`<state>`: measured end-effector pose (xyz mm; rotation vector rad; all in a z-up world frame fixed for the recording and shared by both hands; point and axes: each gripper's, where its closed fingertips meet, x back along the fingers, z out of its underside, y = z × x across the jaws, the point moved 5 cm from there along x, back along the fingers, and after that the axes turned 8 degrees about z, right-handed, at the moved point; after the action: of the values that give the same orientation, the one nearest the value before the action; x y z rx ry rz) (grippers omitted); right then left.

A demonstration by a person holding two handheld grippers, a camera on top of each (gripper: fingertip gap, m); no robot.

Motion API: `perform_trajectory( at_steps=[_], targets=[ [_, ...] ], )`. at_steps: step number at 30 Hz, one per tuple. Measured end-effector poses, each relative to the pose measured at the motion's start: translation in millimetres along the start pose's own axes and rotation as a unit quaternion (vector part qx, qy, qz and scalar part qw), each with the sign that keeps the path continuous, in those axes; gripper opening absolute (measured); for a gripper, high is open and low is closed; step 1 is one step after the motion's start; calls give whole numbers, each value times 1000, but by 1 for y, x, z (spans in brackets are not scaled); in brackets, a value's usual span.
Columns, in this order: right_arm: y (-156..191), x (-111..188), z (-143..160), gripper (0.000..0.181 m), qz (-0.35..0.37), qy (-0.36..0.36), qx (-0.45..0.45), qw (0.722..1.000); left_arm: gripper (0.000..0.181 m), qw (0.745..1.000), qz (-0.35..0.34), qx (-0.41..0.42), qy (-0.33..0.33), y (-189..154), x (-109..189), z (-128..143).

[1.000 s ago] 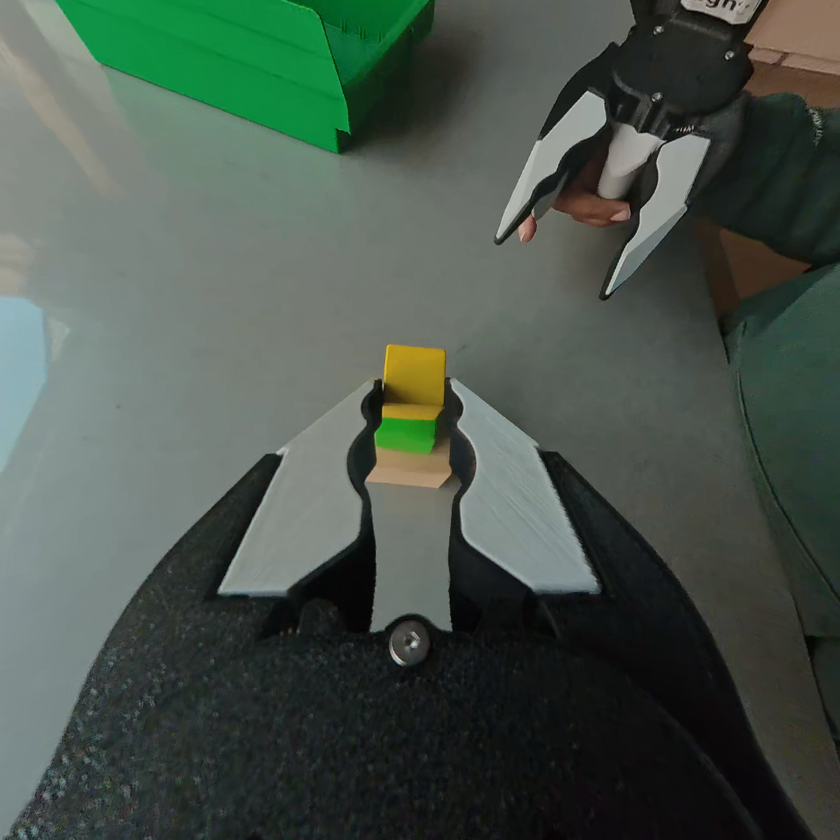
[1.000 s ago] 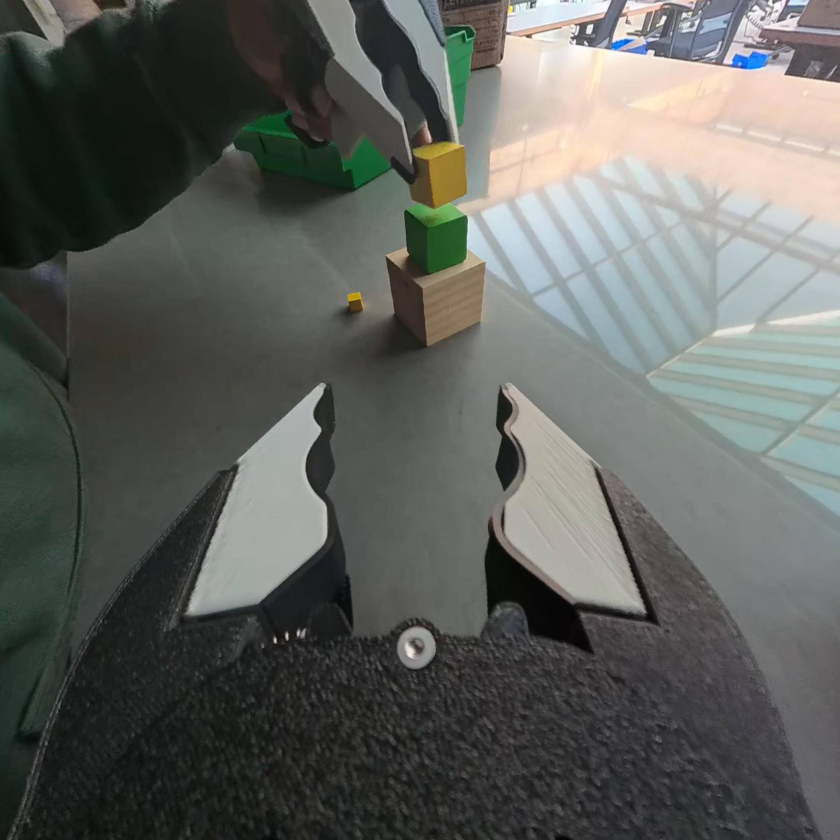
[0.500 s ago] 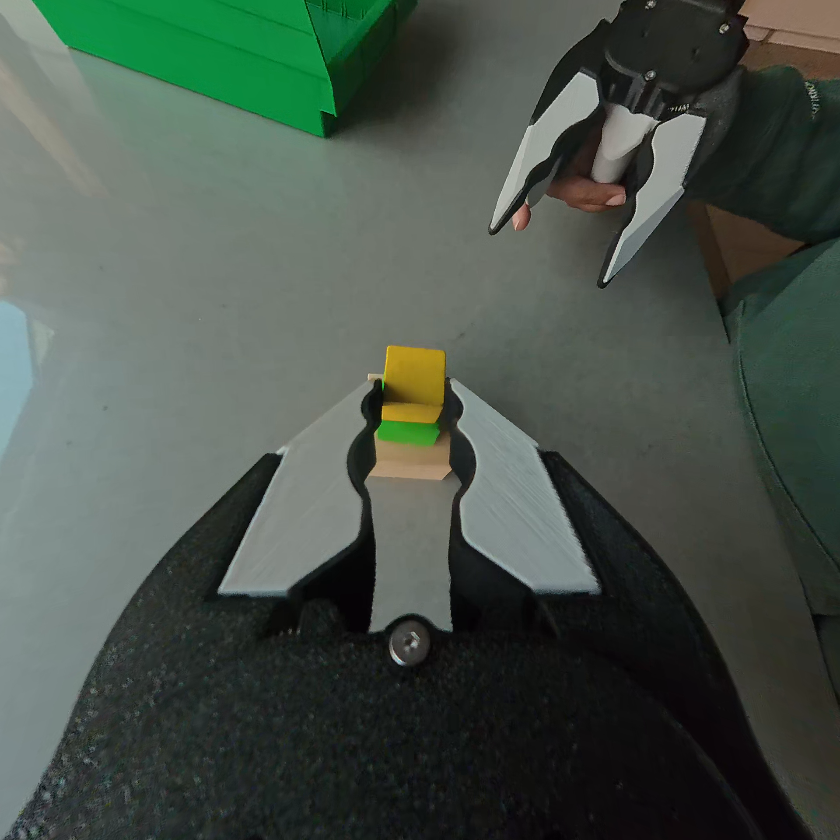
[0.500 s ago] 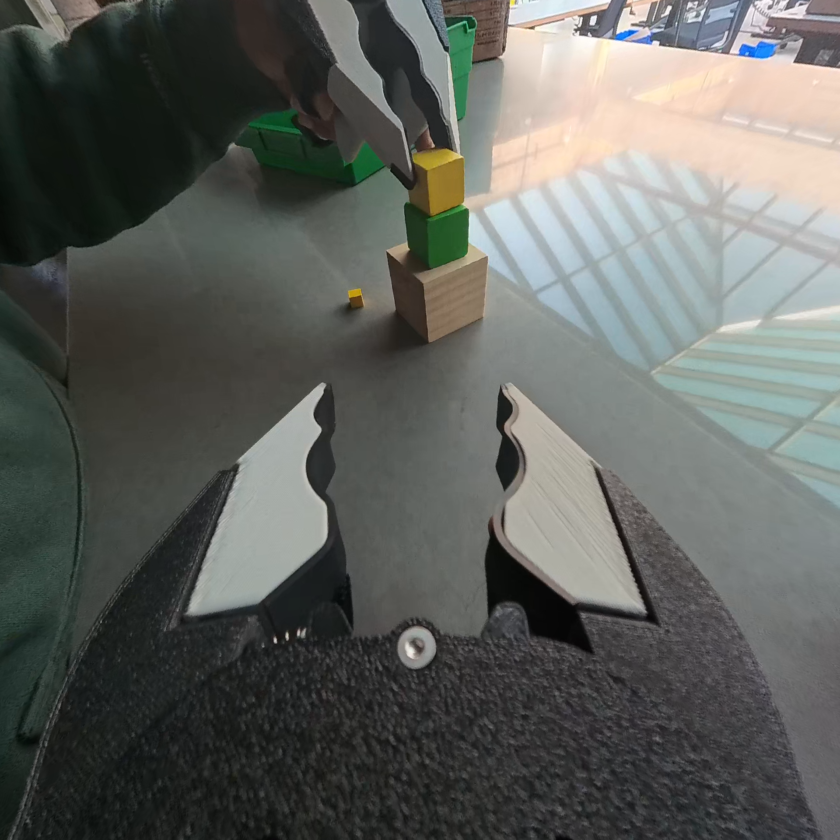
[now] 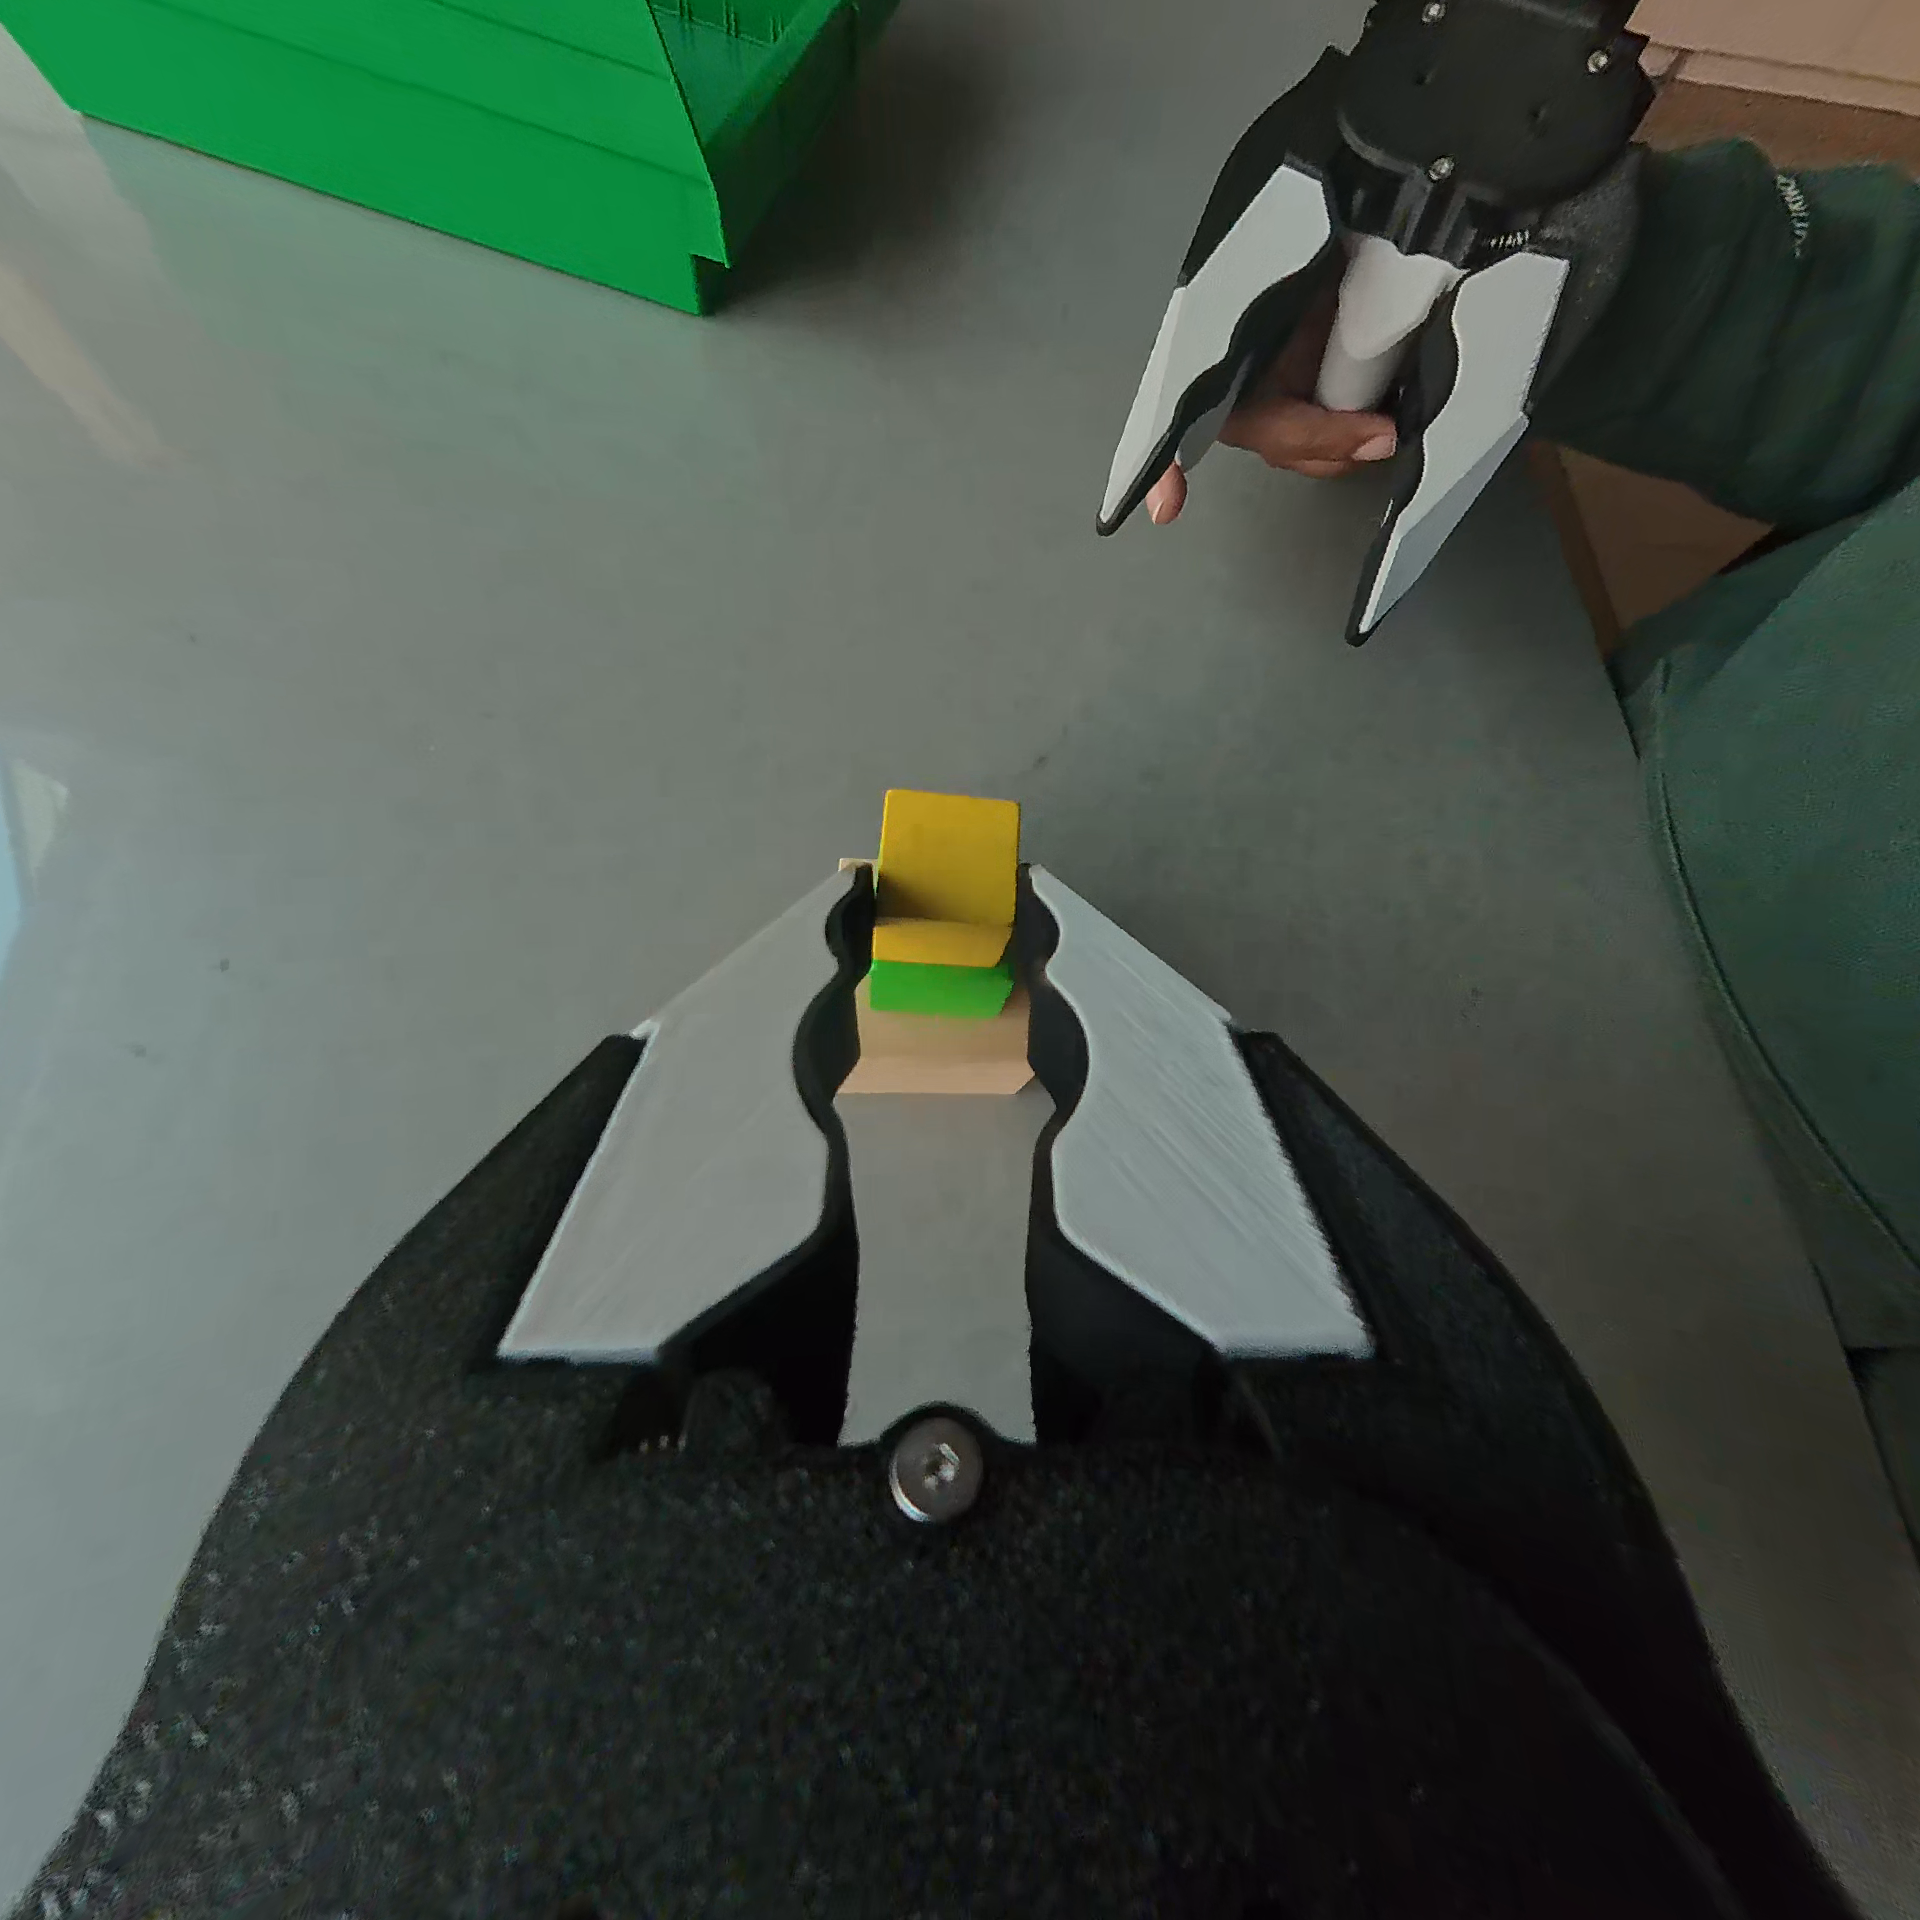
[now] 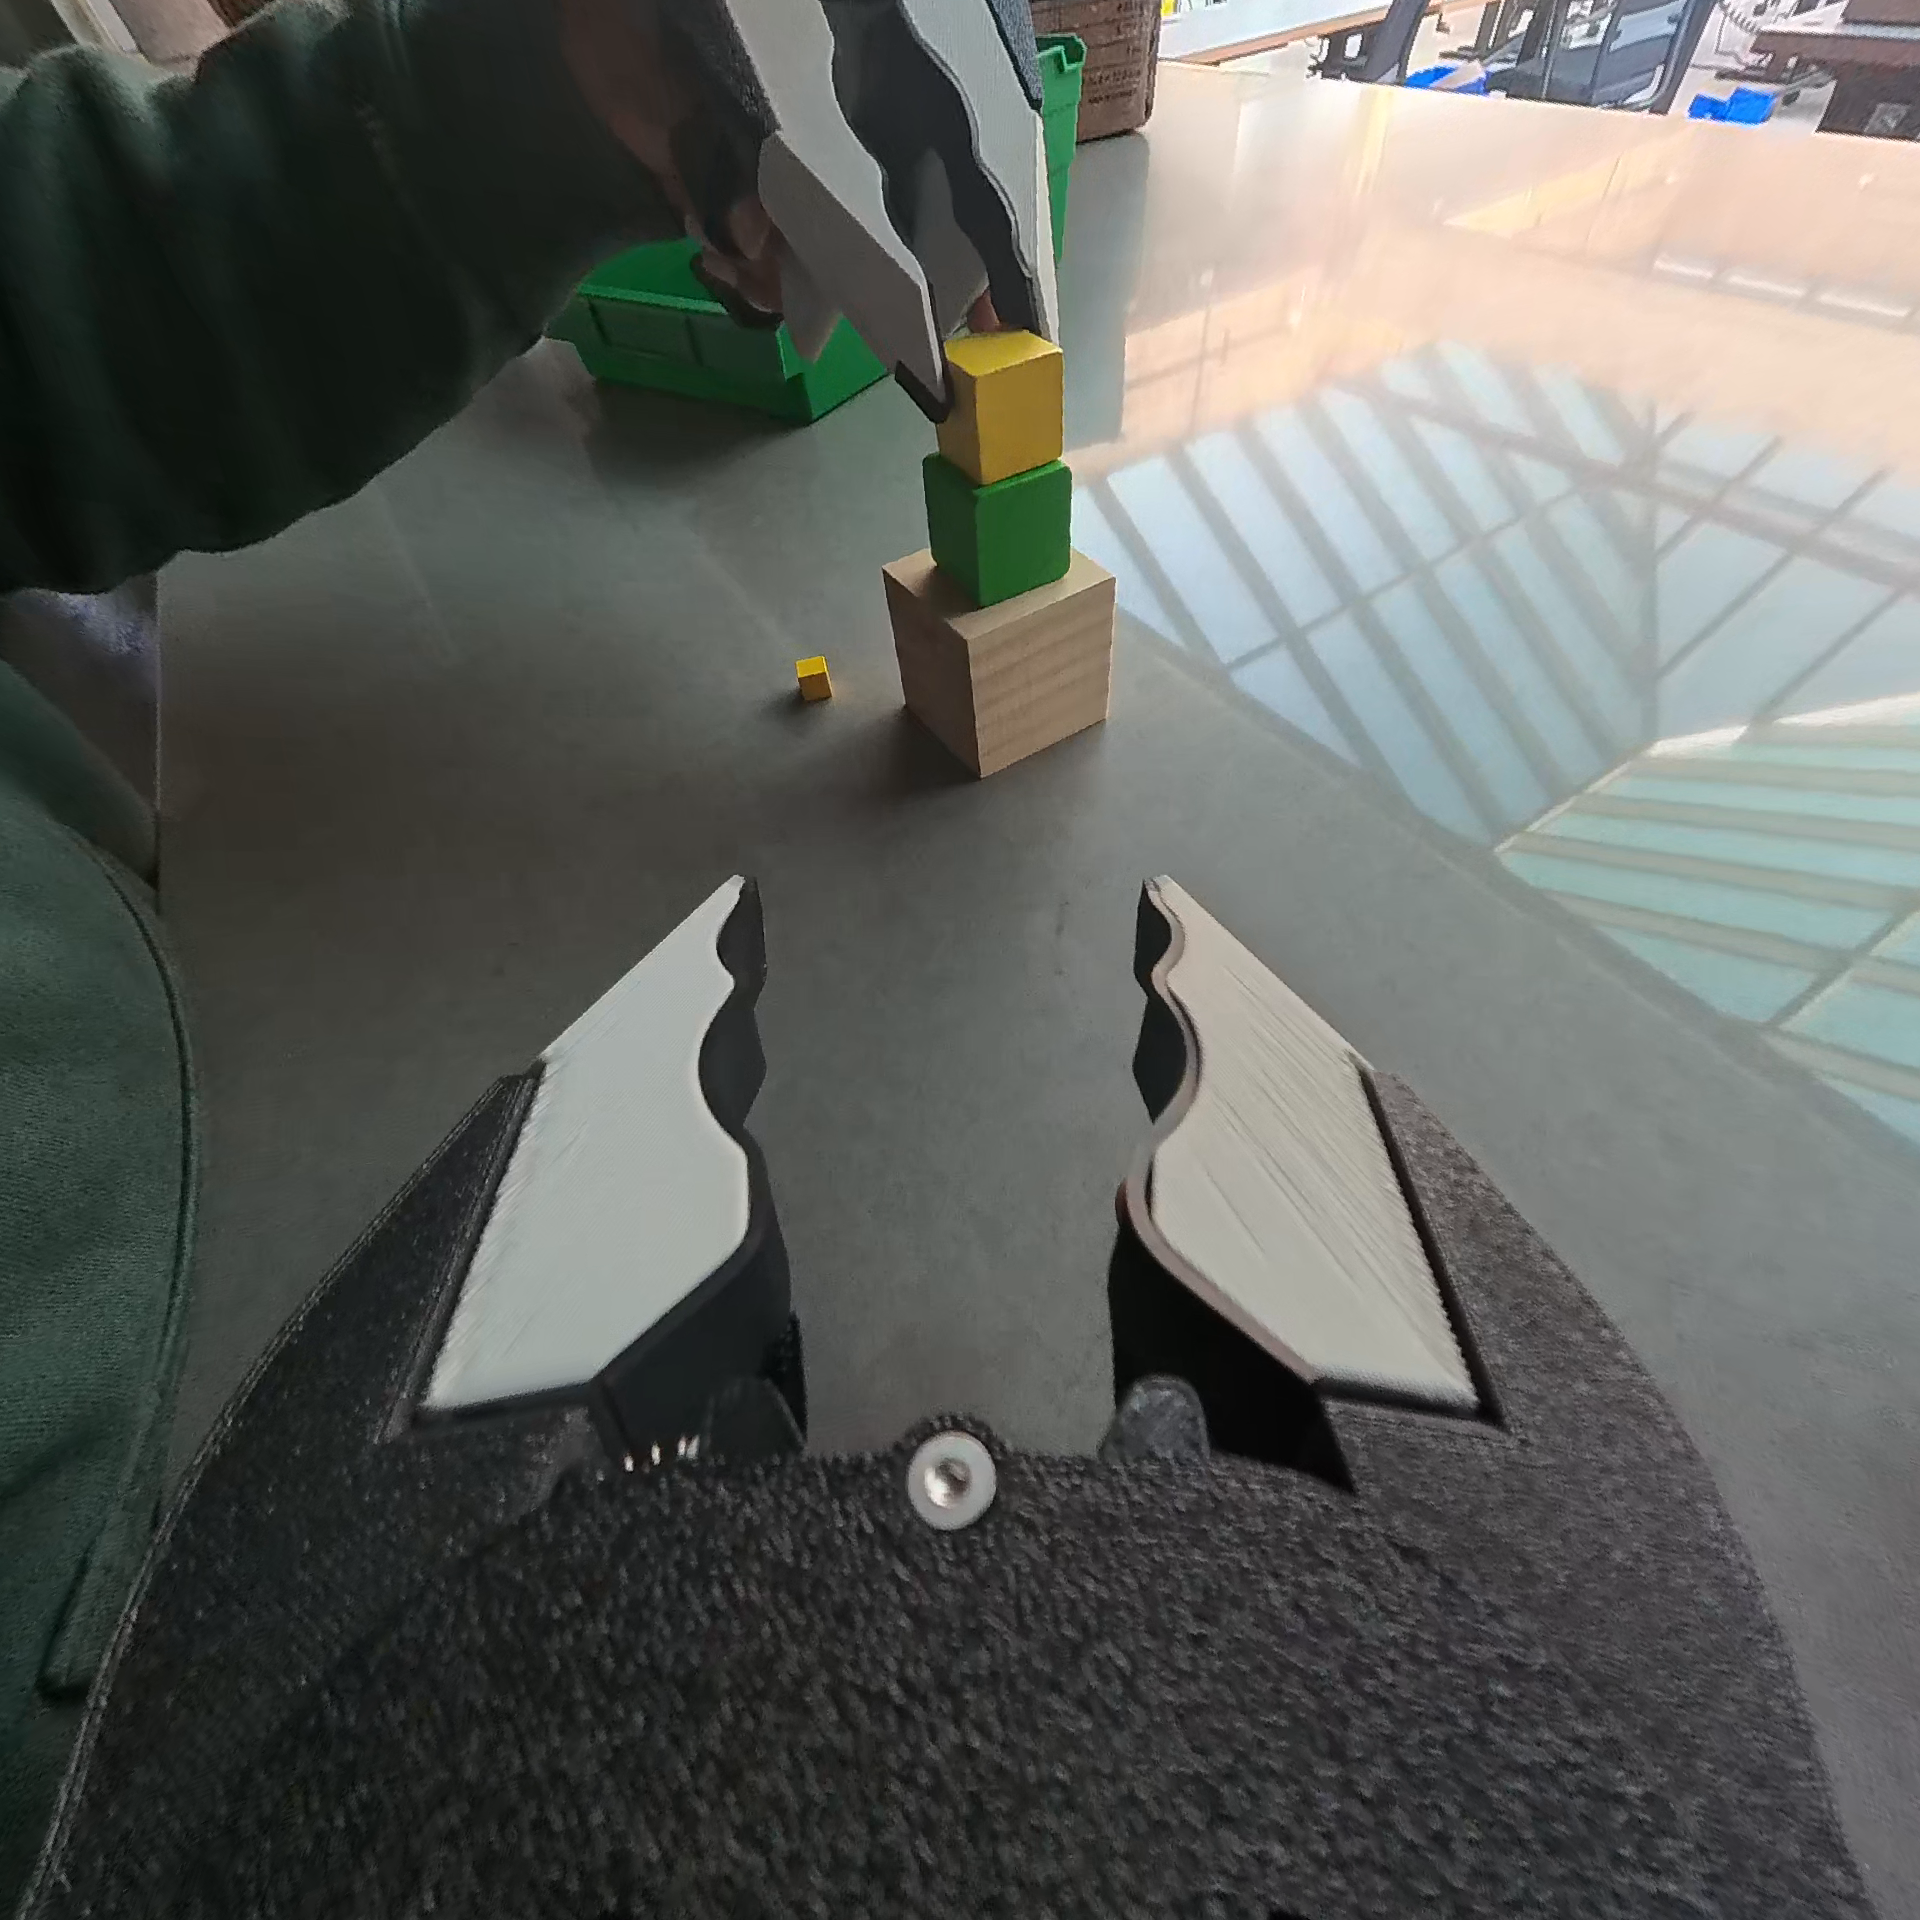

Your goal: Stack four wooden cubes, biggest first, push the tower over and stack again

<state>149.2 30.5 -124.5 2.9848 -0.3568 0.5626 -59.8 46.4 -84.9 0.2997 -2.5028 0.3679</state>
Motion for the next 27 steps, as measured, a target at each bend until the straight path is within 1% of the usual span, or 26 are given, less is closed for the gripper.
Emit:
perform_trajectory(
  at_steps=[3, 5, 7, 8, 10, 13, 15, 20, 27],
  targets=[
    [-1, 1, -1, 72, 3, -1, 1, 1000, 33, 1000, -11, 1, -22, -2, 5, -4],
    [-1, 2, -1, 72, 6, -1, 1, 1000, 39, 998, -33, 3, -47, -6, 13, -7],
    [-2, 3, 0, 72, 9, -3, -1, 1000, 43, 996, -60, 10, -65, -13, 19, -3],
    [-2, 4, 0, 72, 10, -3, -2, 1000, 44, 995, -69, 16, -64, -18, 20, 4],
    [-2, 4, 1, 72, 10, -3, -3, 1000, 45, 996, -67, 35, -54, -32, 18, 25],
    [-1, 3, 1, 72, 5, -2, -3, 1000, 42, 997, -48, 62, -26, -50, 9, 60],
    [2, 0, 0, 72, -3, -1, -2, 1000, 41, 996, -35, 76, -11, -56, 2, 75],
    [10, -7, -5, 72, -20, 2, 11, 1000, 33, 997, -36, 62, 37, -50, -11, 91],
    [8, -2, -5, 71, -14, 6, 14, 1000, 23, 996, -19, 43, 76, -42, -21, 96]
  ],
)
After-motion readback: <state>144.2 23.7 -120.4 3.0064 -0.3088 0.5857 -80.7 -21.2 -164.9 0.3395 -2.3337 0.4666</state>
